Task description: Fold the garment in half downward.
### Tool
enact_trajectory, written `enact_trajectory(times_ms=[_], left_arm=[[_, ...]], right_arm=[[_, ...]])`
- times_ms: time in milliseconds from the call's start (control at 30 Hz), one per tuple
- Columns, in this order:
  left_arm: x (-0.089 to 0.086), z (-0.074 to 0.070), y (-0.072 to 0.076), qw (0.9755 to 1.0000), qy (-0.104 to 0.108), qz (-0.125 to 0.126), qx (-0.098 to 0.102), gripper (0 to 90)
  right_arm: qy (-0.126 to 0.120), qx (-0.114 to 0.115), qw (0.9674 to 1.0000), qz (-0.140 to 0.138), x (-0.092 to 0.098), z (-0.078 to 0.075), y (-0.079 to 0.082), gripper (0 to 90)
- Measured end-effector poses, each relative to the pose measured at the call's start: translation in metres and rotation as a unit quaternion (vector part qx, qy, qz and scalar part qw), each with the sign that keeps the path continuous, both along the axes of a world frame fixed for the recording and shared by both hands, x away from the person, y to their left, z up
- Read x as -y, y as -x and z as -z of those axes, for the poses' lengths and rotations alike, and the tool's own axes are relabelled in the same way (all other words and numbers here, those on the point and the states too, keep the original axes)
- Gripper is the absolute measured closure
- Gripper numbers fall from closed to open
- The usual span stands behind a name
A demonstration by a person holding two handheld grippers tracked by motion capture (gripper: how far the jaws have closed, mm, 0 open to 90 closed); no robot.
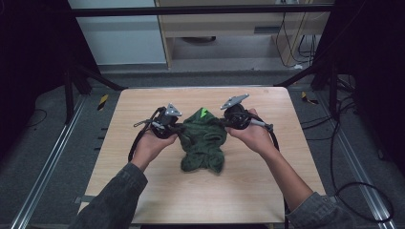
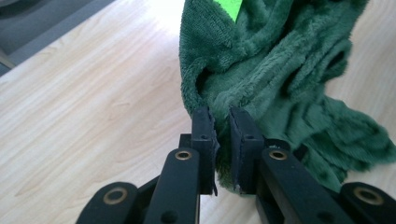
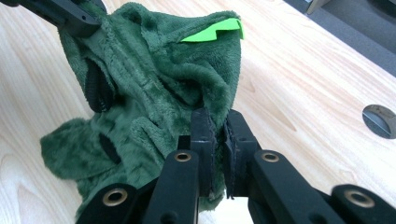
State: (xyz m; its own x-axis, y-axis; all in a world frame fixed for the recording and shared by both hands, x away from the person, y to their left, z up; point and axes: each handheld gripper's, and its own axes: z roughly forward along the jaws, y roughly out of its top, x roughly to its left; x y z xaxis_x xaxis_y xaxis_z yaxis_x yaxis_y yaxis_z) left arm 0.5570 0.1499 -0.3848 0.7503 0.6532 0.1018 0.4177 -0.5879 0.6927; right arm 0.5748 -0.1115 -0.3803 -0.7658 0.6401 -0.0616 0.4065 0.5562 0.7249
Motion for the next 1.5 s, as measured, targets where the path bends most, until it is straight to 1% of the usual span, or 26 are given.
enact_trajectory(times_ms=[100, 300, 667, 800, 1200, 1500], left_arm=[[0.0, 0.001, 0.003, 1.0, -0.002, 0.002, -0.002, 81.7], [-0.003, 0.002, 0.006, 1.0, 0.002, 0.002, -0.005, 81.5], [-0.006, 0.01, 0.015, 0.9999, 0.009, 0.004, -0.008, 81.1], [-0.007, 0.013, 0.019, 0.9998, 0.013, 0.006, -0.014, 80.9], [-0.005, 0.022, 0.028, 0.9997, 0.015, 0.012, -0.018, 80.5], [-0.005, 0.027, 0.034, 0.9995, 0.015, 0.016, -0.021, 80.2]], right_arm=[[0.0, -0.001, 1.0, -0.004, 0.001, 0.002, 0.004, 84.0], [-0.006, 0.001, 0.9999, -0.01, 0.001, 0.002, 0.01, 83.9], [-0.009, 0.003, 0.9998, -0.018, 0.001, 0.004, 0.021, 83.5], [-0.011, 0.002, 0.9997, -0.02, 0.002, 0.007, 0.025, 83.3], [-0.017, -0.005, 0.9996, -0.021, 0.006, 0.02, 0.033, 82.2], [-0.014, -0.006, 0.9995, -0.026, 0.005, 0.022, 0.039, 81.8]])
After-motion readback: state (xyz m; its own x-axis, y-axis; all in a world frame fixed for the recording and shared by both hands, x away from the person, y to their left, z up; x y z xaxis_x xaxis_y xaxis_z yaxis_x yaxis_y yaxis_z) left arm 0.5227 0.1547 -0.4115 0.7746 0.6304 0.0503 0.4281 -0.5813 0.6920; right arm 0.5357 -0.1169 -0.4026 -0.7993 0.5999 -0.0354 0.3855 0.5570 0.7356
